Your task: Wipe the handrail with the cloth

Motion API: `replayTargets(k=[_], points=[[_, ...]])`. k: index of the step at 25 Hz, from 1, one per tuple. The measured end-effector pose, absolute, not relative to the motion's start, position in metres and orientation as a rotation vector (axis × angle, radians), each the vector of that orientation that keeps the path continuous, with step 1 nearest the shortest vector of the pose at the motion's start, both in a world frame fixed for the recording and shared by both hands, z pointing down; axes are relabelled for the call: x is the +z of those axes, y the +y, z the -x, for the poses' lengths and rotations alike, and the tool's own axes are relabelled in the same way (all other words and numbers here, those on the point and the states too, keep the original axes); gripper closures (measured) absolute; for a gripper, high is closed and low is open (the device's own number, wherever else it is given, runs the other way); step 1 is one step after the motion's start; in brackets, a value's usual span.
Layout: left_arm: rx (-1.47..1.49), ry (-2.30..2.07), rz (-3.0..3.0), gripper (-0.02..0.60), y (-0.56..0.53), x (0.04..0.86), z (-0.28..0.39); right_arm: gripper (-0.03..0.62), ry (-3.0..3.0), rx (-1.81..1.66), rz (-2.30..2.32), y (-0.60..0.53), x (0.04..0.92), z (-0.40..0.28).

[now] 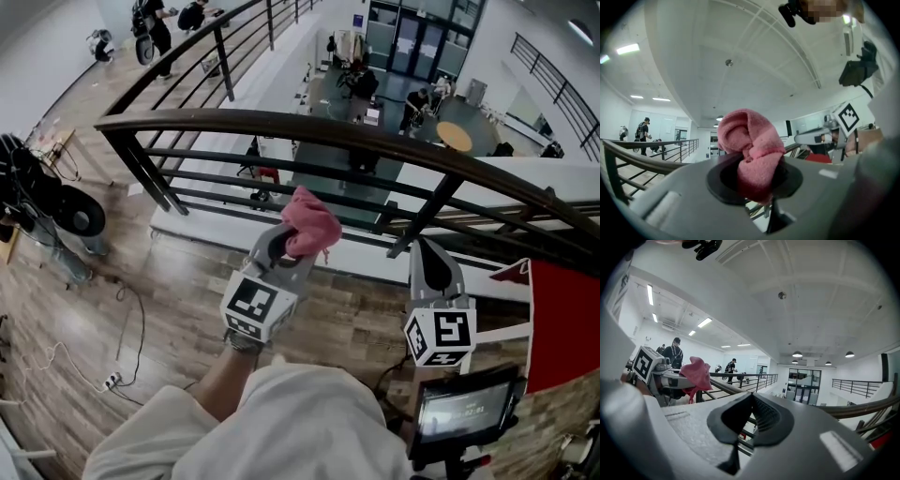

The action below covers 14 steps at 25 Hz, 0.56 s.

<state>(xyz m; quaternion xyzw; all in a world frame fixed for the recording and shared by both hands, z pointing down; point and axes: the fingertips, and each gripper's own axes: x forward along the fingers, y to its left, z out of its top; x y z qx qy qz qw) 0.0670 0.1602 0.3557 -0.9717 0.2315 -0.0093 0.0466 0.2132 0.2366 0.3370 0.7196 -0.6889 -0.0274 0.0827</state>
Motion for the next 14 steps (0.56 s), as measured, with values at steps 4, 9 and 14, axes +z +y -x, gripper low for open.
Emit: replayTargets(k=[4, 9, 14], points=[[-0.022, 0.706, 2.983, 0.488, 0.161, 0.358, -0.069, 0.594, -2.050, -0.076, -2.147, 0.237, 0.339, -0.213], [-0.018, 0.673, 2.991, 0.488, 0.164, 0.359, -0.073, 0.594, -2.044, -0.075, -2.139, 0.236, 0.338, -0.212], [-0.023, 0.642, 2.999, 0.488, 0.169, 0.358, -0.079, 0.594, -2.066, -0.083, -2.096, 0.233, 0.339, -0.206]])
